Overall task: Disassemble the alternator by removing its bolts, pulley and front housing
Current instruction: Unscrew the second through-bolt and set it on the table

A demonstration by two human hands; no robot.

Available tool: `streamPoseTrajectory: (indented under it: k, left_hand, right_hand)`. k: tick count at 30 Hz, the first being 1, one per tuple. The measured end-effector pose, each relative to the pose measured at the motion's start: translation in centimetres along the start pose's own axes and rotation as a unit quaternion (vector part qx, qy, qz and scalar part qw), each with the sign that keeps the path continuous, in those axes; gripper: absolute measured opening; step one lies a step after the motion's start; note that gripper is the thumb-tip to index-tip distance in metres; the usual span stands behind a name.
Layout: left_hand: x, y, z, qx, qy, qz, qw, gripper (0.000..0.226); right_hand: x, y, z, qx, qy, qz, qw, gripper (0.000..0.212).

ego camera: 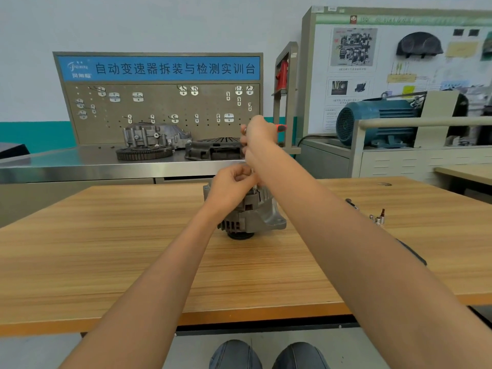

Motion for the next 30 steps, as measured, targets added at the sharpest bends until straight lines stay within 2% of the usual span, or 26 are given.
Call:
streamPoseTrajectory:
  k: [2,4,6,10,12,15,19,20,22,24,26,30]
  left_hand:
    - [0.0,0.1,0.1,-0.007,0.018,0.001,1.0,0.019]
    - [0.1,0.3,0.2,-0.024,0.036,0.006,0.999,0.017]
    - [0.0,0.4,0.3,-0.03,0.048,0.007,0.998,0.013]
    - [0.1,0.5,0.6,-0.053,0.056,0.008,0.997,0.009]
    - [0.3,0.4,0.7,-0.052,0.058,0.014,0.997,0.008]
    - [0.5,0.3,0.8,-0.028,0.032,0.033,0.999,0.007]
    - [0.9,0.0,0.4,0.049,-0.014,0.047,0.998,0.012]
    - [1.0,-0.2,0.3,0.064,-0.016,0.041,0.997,0.011]
    - [1.0,-0.5,0.2,0.076,-0.018,0.031,0.996,0.01]
    - [0.9,-0.5,0.3,0.074,-0.013,0.024,0.997,0.01]
    - [0.7,-0.4,0.5,0.061,0.011,0.022,0.998,0.01]
    - [0.5,0.2,0.9,0.011,0.082,0.037,0.996,0.009]
  right_hand:
    - [0.2,-0.1,0.1,-0.031,0.065,-0.059,0.996,0.017]
    - [0.2,-0.1,0.2,-0.058,0.134,-0.119,0.982,0.021]
    - [-0.2,0.1,0.2,-0.077,0.194,-0.141,0.968,0.023]
    - [-0.3,0.1,0.3,-0.071,0.223,-0.155,0.96,0.029]
    - [-0.4,0.1,0.3,-0.073,0.214,-0.145,0.963,0.021]
    - [-0.1,0.0,0.4,-0.055,0.13,-0.105,0.984,0.028]
    - [-0.3,0.2,0.8,0.004,0.009,0.064,0.998,0.016]
    - [-0.3,0.2,0.9,0.019,-0.007,0.079,0.997,0.017]
    - [-0.2,0.0,0.6,0.052,-0.022,0.04,0.998,0.019]
    - [-0.1,-0.2,0.3,0.047,-0.028,0.011,0.998,0.008]
    - [0.2,-0.1,0.1,-0.006,0.002,0.0,1.0,0.023]
    - [-0.1,0.0,0.5,-0.054,0.079,-0.105,0.99,0.034]
Point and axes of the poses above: each hand's wrist, its own x-axis towards the middle knuckle, its own z-axis out of the back of the hand, y = z × x, the point moved 4 cm from there along x, towards the middle knuckle, and after that the axes turned 6 degrees about x, right-handed, at the moved point
